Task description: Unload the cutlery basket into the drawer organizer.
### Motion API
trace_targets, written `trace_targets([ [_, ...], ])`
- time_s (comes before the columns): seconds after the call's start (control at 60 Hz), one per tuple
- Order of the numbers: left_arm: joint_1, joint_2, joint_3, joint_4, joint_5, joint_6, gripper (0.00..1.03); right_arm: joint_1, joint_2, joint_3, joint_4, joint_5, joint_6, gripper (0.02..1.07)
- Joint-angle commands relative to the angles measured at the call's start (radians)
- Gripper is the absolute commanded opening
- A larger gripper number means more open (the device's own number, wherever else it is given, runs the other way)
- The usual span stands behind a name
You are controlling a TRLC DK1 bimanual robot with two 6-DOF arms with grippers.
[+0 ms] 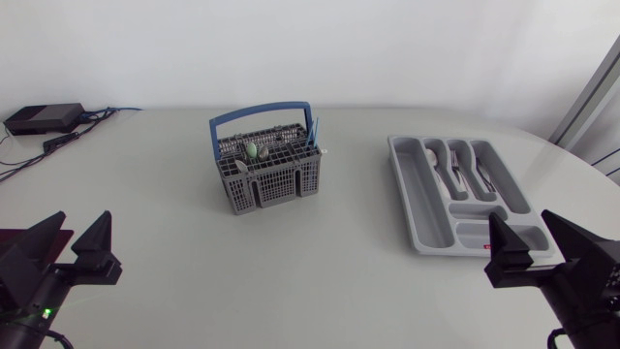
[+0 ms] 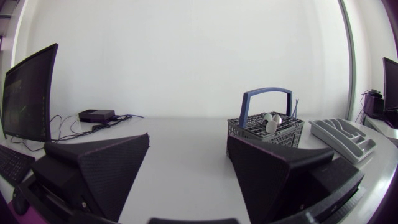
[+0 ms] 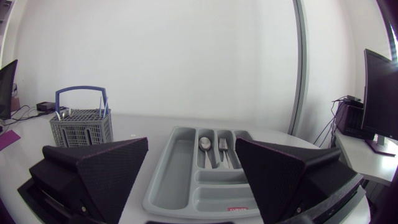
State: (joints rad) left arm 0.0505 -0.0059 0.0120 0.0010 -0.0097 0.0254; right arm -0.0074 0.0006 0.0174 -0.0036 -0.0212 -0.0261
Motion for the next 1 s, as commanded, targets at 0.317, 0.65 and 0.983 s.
trace_targets([
  [0.317,-0.006,-0.006,-0.01,-0.01,-0.009,-0.022,0.99,0.011,-0.005,-0.017,-0.004,0.006,0.012,1.03],
  [0.65,-0.012,-0.008,0.088,0.008,-0.009,-0.024,0.99,0.03,-0.007,0.001,0.036,0.006,0.005,1.03],
  [0.983,-0.083,0.247,0.315,-0.016,-0.009,-0.058,0.99,0.099,0.144,0.153,0.05,0.007,-0.009,1.02],
])
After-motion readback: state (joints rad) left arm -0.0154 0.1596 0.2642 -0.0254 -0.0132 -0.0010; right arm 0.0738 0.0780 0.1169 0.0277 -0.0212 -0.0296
